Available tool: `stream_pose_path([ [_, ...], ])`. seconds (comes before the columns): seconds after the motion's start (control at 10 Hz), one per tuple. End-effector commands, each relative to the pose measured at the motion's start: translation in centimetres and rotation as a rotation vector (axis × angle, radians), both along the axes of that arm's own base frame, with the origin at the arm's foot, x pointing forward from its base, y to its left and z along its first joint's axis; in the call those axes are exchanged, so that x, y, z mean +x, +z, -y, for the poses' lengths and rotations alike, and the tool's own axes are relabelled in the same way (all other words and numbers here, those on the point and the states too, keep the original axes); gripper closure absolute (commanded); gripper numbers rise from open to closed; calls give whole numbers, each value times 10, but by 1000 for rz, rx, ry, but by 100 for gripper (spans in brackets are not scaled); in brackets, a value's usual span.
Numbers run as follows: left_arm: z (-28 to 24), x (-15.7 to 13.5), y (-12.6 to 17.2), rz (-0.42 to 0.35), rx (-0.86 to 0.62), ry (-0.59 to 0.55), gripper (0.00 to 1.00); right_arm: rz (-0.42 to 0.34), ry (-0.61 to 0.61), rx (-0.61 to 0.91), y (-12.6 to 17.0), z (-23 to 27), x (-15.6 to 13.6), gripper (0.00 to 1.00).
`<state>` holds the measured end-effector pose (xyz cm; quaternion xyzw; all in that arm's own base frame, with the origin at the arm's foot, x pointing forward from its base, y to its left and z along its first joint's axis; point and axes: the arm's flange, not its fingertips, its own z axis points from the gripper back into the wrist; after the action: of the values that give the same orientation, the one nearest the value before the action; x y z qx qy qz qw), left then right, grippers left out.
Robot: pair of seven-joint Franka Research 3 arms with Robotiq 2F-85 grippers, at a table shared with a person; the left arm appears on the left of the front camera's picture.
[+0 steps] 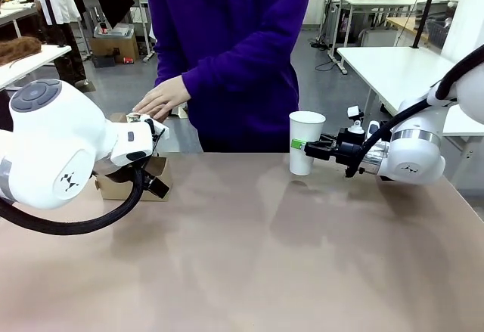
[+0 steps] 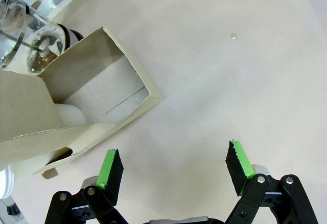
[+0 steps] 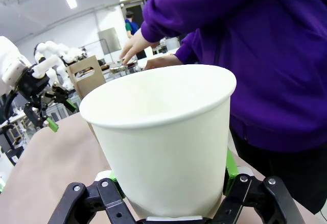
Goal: Pour a drink into a cup and package it in a carrier.
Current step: When a person places the Paper Cup Lid on the 600 ml Paper Cup , lift the 600 ml Paper Cup.
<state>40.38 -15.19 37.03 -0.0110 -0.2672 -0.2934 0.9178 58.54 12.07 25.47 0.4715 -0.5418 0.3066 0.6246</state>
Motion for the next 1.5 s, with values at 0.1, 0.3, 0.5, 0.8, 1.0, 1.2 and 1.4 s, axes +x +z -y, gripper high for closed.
stream_pose_path([
  [0.1,0,0,0,0,-2,-1,0,2,-9,10,3,-2,0,20],
  [0.3,0,0,0,0,-2,-1,0,2,-9,10,3,-2,0,20],
  [0.5,0,0,0,0,-2,-1,0,2,-9,10,3,-2,0,20],
  [0.8,0,0,0,0,-2,-1,0,2,-9,10,3,-2,0,20],
  [1.0,0,0,0,0,-2,-1,0,2,-9,10,3,-2,0,20],
  [1.2,0,0,0,0,-2,-1,0,2,-9,10,3,-2,0,20],
  [1.4,0,0,0,0,-2,-1,0,2,-9,10,3,-2,0,20],
])
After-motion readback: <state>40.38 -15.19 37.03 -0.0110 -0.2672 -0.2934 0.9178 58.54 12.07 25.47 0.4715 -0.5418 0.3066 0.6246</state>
